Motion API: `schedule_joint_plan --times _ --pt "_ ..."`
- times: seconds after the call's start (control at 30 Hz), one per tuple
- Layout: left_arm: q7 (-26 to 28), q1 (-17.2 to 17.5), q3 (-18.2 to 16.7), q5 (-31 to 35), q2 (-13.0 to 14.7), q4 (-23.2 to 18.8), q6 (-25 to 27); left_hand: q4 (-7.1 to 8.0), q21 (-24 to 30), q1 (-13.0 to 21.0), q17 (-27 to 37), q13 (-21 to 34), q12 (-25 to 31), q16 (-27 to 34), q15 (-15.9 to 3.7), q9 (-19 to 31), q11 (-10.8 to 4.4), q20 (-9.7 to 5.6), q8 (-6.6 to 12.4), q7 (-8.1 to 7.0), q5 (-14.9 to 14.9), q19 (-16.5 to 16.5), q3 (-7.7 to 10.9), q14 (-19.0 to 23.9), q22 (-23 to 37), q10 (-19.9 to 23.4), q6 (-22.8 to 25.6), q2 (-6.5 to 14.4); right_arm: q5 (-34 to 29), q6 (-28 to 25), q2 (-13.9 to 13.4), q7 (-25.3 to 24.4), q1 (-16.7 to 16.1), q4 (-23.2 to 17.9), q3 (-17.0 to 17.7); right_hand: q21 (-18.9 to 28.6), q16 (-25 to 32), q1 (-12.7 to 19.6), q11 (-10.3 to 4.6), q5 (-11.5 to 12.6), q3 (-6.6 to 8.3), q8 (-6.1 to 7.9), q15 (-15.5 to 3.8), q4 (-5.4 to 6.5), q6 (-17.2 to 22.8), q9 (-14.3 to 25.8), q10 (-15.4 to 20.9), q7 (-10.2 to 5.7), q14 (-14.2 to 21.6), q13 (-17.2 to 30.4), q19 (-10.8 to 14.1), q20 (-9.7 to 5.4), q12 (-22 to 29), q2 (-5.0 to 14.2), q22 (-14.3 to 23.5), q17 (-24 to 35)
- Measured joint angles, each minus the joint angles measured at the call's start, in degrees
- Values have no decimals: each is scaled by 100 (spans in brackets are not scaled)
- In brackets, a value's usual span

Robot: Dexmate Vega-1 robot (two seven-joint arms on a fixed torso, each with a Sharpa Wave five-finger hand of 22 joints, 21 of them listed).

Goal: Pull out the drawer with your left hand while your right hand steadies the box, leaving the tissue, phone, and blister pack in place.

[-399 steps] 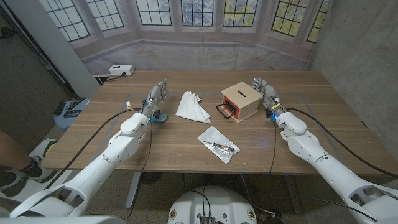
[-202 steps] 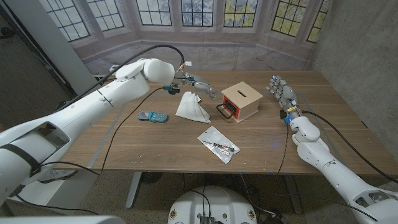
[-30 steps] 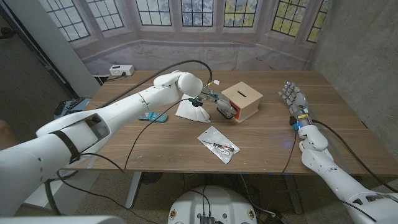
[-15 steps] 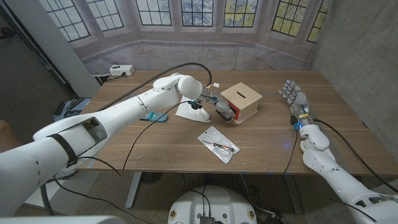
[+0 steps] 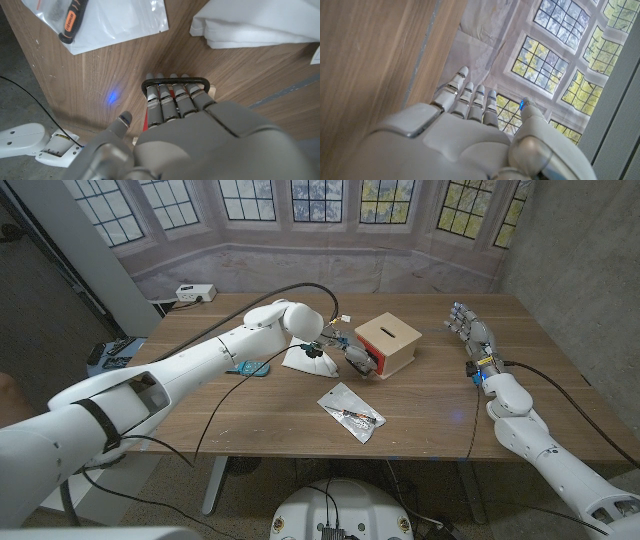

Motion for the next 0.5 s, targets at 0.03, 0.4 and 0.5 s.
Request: schedule_joint_plan --times 0.03,0.4,0.5 --pt "-1 1 -2 0 2 -2 0 5 0 0 0 0 0 0 0 0 0 0 0 0 0 0 5 0 0 0 0 0 -72 -44 -21 -50 -7 -34 -8 0 0 0 0 0 1 0 0 -1 0 0 0 0 0 0 0 0 0 0 0 0" --pt "-15 32 -27 -15 37 -25 2 -20 0 0 0 0 0 0 0 0 0 0 0 0 0 0 29 0 0 0 0 0 -756 -484 -472 -465 -145 -749 -190 0 0 0 0 0 0 0 0 0 0 0 0 0 0 0 -44 2 0 0 0 1" --pt "-17 42 -34 -21 43 -30 1 -20 0 0 0 0 0 0 0 0 0 0 0 0 0 0 29 0 0 -1 0 0 -989 -659 -573 -577 -166 -915 -228 0 0 0 0 0 0 0 0 -1 0 0 0 0 0 0 -62 21 0 0 0 1"
